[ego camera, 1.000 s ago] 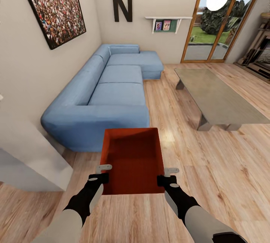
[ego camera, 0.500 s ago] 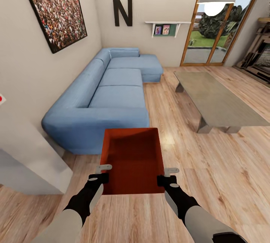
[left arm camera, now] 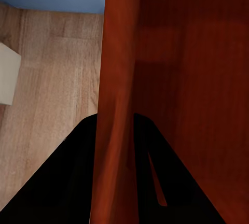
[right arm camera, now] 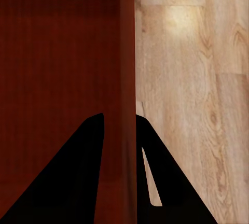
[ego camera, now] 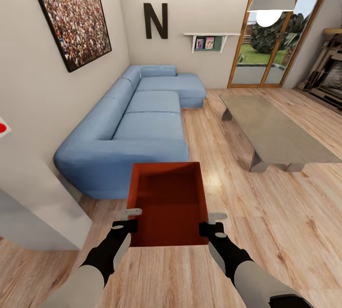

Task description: Move the two storage containers from the living room to the garage. In the garage, place one container on the floor and stack the other container on top of it (either order is fine).

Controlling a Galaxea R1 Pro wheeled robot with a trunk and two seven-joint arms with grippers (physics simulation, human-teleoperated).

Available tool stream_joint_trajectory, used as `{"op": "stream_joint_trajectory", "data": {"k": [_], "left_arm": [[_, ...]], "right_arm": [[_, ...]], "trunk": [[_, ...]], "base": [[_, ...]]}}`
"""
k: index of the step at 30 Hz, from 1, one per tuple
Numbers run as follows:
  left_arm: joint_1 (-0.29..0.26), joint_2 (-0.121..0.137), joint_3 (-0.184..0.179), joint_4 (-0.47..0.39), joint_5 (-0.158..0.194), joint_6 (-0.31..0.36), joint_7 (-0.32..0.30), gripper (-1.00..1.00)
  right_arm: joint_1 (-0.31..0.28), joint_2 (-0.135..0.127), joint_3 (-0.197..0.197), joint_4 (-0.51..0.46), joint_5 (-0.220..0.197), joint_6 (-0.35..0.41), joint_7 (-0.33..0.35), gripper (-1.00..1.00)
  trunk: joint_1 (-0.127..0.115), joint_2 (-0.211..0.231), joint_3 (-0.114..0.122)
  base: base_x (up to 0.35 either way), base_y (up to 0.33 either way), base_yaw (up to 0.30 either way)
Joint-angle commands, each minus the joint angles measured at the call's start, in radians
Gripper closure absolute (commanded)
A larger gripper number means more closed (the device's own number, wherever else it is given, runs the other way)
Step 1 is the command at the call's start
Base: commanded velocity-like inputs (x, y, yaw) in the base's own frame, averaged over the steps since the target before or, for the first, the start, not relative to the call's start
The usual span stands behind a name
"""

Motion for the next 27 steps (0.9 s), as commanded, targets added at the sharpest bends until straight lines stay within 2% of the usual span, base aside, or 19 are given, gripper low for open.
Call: {"op": "stream_joint_trajectory", "data": {"k": [1,27], "left_arm": [[0.000,0.017,0.001,0.000,-0.001,0.010,0.013,1.00],[0.000,0.017,0.001,0.000,-0.001,0.010,0.014,1.00]], "right_arm": [[-0.001,-0.001,-0.032,-0.038,0.016,0.001,-0.038,1.00],[-0.001,-0.001,-0.032,-0.038,0.016,0.001,-0.037,1.00]], "trunk": [[0.000,-0.001,0.000],[0.000,-0.001,0.042]], "base": [[0.000,0.000,0.000],[0.000,0.000,0.000]]}}
